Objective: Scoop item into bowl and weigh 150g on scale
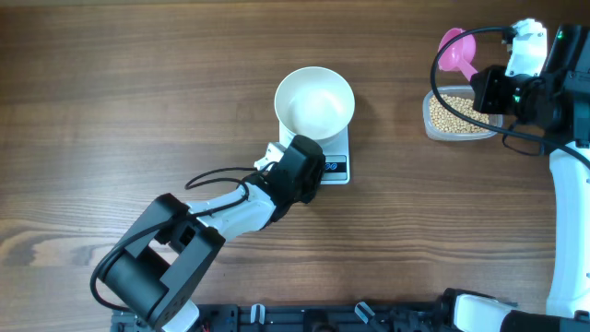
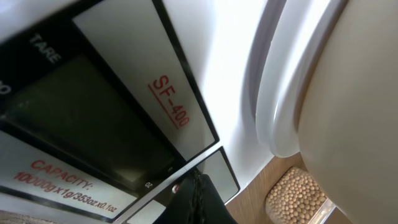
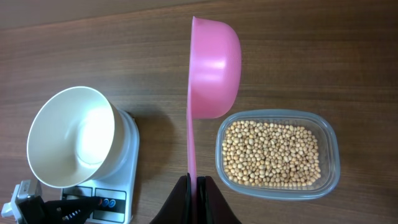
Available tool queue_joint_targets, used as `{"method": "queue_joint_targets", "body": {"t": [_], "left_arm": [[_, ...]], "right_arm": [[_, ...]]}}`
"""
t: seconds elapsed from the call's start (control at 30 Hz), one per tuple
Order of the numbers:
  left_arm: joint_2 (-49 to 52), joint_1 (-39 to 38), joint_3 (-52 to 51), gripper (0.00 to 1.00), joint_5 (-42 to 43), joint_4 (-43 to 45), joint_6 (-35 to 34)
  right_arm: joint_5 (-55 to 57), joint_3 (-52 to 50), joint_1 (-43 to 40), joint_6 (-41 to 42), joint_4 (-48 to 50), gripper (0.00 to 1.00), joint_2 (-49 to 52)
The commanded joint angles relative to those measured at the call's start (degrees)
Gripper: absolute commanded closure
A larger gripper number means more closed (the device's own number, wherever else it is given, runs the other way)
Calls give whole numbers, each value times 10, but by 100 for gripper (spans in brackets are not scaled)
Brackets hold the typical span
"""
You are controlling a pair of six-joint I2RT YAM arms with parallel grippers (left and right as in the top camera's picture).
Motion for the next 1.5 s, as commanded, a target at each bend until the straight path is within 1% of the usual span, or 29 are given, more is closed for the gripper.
{"method": "queue_joint_targets", "body": {"t": [0.0,0.1,0.27,0.53,0.7,1.03,1.27,1.47], "left_arm": [[2,-2,-5,96,-10,-12,-1],[2,-2,-5,96,-10,-15,-1],[3,-2,-5,96,-10,-44,-2],[6,-2,-5,96,-10,-43,-2],[10,-2,-5,96,-8,-8,-3],[10,-2,-5,96,-7,-14,-3],[10,-2,-5,96,-7,-42,-3],[10,-2,-5,96,-8,-43,-3]], "right_arm": [[-9,-1,-2,-12,3,96,-7],[-9,-1,-2,-12,3,96,-7],[-9,-1,-2,-12,3,96,-7],[-9,-1,-2,-12,3,96,-7],[-9,-1,-2,-12,3,96,-7],[-9,-1,-2,-19,3,96,-7],[-9,-1,-2,-19,2,96,-7],[-9,-1,-2,-19,3,96,-7]]}}
